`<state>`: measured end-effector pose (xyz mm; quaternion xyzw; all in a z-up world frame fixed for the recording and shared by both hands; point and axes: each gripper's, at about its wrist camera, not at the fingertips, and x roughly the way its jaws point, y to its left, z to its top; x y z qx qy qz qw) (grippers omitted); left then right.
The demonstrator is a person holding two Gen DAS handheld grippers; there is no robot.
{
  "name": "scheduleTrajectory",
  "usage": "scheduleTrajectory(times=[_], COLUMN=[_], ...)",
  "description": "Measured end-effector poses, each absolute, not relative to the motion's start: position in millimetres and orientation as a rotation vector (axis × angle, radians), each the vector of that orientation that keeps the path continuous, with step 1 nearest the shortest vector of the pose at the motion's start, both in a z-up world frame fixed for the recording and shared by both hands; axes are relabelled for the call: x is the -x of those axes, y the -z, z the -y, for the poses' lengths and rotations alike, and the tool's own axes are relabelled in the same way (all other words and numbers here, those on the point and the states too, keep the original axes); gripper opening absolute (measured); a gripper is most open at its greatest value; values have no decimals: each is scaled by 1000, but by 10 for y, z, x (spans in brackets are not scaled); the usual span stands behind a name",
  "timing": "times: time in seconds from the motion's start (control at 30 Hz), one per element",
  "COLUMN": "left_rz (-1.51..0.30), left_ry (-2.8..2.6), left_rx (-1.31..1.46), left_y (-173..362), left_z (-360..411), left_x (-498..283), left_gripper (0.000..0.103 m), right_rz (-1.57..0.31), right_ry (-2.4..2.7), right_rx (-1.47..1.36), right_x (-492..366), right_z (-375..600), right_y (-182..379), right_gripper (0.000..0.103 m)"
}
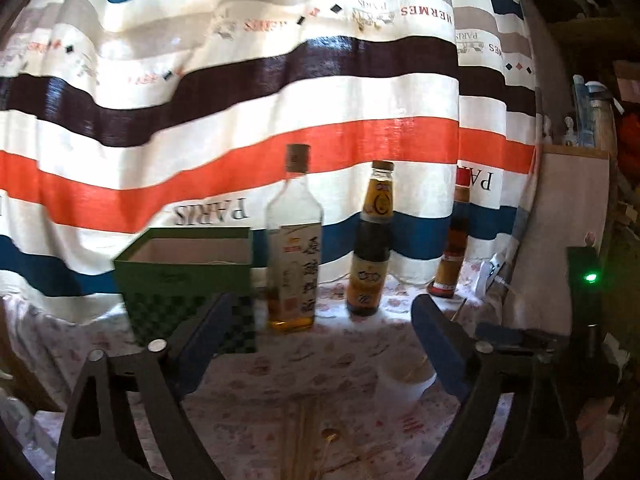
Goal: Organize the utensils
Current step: 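Lower both chopsticks into the white plastic cup and open both tools, then move the right tool to the chopstick pile and close on a chopstick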
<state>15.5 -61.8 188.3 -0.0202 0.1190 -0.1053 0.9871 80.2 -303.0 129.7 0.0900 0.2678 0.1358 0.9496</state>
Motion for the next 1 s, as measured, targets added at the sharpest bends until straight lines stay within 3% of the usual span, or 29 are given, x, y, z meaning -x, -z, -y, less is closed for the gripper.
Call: scheduleTrajectory(times=[0.1,0.3,0.47,0.77,1.0], left_rz=[-220,-261,-414,-465,-593], left_ry=[179,131,241,103,143], left_rx=[22,-7,225,83,132], left_y=[-1816,-1367,-916,-361,-128], left_z=[492,351,51,37,44], left_x=[33,275,274,90,-51], left_gripper=[103,103,103,103,103], right_rz=[-509,-543,-553,-712,-811], right_ry=[-277,-289,-213,-287,-295], right_rx=[-148,-147,-139,-64,19], right_x=[-554,-193,-32,-220,-302], right_z=[2932,2884,2868,2562,2385], right_y=[-1340,-1157,-896,-213,142], right_gripper=[85,85,85,85,77])
